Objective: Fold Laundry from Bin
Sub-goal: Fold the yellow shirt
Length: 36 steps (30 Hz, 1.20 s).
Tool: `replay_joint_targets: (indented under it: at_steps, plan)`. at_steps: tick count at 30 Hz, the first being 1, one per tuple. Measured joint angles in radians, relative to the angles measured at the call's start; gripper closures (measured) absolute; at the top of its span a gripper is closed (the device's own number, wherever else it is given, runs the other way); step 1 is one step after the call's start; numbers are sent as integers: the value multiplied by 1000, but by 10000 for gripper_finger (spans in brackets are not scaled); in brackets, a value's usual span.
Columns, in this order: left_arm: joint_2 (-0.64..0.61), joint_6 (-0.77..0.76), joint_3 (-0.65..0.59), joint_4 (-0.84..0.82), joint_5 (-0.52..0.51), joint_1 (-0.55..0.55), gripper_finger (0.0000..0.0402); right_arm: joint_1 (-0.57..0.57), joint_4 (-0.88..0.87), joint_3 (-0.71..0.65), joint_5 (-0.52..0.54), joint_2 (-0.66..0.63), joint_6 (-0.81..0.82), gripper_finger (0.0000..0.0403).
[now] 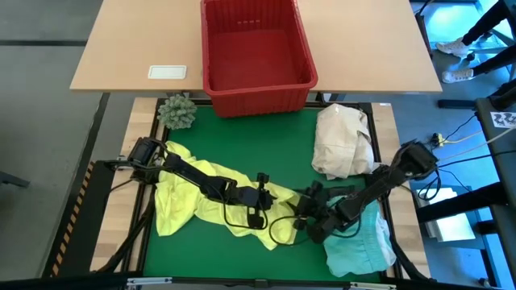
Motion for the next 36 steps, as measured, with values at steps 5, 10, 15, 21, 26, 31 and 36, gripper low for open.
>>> replay_joint_targets:
  at_steps: [5,10,15,21,26,31,36]
  plan:
    - [-18,15,0,-2,5,0,401,-51,112,0,2,58,-90,166]
    - [-41,24,0,-4,2,1,401,-94,194,17,-24,87,-173,166]
    - [-45,25,0,-5,-4,2,401,-122,177,59,-22,87,-213,166]
    - [-45,21,0,-48,-24,2,401,-114,-72,105,14,87,-107,166]
    - [-45,18,0,-62,-30,-1,401,-107,-362,143,24,82,109,166]
    - [-45,17,0,-66,-31,-1,401,-105,-515,152,34,65,231,166]
    - [-45,17,0,-75,-31,0,401,-106,-542,151,29,61,239,166]
